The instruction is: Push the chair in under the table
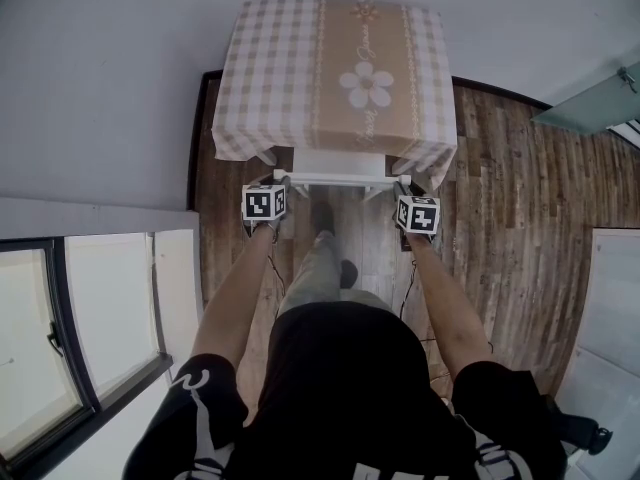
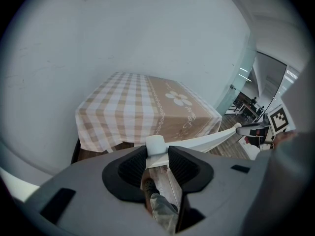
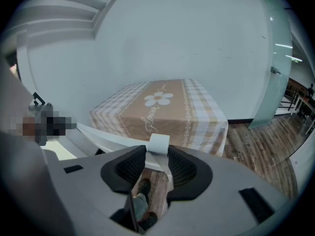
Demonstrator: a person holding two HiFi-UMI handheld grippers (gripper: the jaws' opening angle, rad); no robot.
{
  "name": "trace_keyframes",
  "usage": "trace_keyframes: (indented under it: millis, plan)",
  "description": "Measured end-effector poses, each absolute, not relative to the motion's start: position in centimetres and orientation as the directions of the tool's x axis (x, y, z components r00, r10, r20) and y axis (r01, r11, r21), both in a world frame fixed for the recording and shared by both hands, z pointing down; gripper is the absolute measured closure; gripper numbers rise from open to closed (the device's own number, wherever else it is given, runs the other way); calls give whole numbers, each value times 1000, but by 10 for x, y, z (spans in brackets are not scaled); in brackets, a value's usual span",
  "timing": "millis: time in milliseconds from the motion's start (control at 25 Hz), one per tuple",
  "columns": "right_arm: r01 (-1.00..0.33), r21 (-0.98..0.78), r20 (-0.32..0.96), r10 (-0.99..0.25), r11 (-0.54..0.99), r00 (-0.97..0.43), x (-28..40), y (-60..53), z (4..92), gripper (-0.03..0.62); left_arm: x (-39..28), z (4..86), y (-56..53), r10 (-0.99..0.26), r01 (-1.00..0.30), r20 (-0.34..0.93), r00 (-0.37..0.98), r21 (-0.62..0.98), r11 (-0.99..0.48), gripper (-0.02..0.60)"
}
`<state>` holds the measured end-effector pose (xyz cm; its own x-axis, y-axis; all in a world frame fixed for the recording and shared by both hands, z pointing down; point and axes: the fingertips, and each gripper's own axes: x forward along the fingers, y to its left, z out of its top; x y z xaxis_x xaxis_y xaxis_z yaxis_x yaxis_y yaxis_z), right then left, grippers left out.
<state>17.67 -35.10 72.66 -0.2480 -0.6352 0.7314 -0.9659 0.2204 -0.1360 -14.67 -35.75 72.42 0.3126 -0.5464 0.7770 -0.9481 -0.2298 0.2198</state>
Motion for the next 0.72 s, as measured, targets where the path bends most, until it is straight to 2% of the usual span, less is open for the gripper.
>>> trace_keyframes:
  millis: [720]
  plan:
    - [-966, -137, 741, -625, 217, -246, 180, -391, 727, 450, -143, 725, -397, -548, -950, 778, 308, 218, -224, 434]
